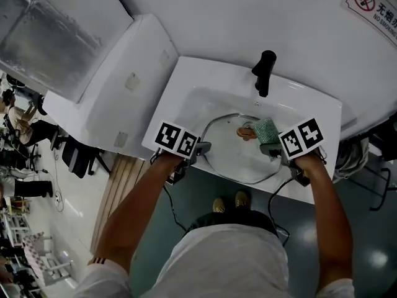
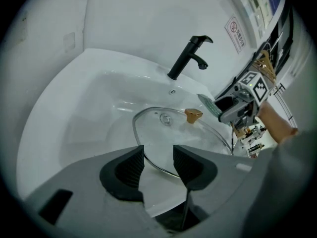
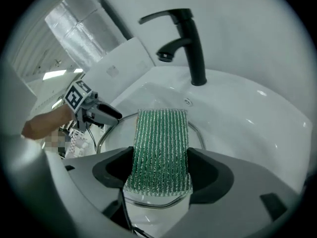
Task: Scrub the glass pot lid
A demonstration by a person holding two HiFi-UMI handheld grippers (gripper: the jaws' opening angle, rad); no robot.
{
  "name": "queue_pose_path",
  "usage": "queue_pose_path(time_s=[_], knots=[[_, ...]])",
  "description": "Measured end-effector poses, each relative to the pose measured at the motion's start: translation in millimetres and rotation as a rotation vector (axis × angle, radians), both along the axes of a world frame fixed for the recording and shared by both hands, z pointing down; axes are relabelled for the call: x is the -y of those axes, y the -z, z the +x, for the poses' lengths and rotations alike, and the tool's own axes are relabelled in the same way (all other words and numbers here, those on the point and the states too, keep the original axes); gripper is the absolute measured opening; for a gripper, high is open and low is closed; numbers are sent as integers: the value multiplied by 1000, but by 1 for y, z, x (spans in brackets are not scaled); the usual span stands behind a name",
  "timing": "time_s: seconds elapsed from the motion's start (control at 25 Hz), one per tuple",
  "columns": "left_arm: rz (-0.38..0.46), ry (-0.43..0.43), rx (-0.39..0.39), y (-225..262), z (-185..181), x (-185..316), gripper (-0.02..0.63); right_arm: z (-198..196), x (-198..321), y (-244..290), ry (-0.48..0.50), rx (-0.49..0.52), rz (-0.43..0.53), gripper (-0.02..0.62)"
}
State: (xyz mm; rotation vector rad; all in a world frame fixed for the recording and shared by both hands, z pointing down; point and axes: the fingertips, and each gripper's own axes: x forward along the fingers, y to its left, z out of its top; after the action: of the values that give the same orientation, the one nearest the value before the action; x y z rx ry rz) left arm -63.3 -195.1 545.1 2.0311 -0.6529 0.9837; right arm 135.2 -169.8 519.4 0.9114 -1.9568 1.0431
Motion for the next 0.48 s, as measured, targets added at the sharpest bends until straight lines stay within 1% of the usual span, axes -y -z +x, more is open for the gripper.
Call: queue_pose_path(time_s=[0.12, 0.2, 0.32, 0.48], knots=[[0, 8, -7, 0, -1, 0, 195, -29, -8, 18, 104, -84, 87, 337], [-1, 14, -10, 0, -1, 0, 195, -53, -15, 25, 175, -117, 118, 337], [-3, 19, -13, 0, 0, 0, 195, -84, -23, 27, 252, -135, 131, 337], [-2, 23, -18, 0, 0, 1, 195, -111, -30, 24, 320, -160, 134, 337]])
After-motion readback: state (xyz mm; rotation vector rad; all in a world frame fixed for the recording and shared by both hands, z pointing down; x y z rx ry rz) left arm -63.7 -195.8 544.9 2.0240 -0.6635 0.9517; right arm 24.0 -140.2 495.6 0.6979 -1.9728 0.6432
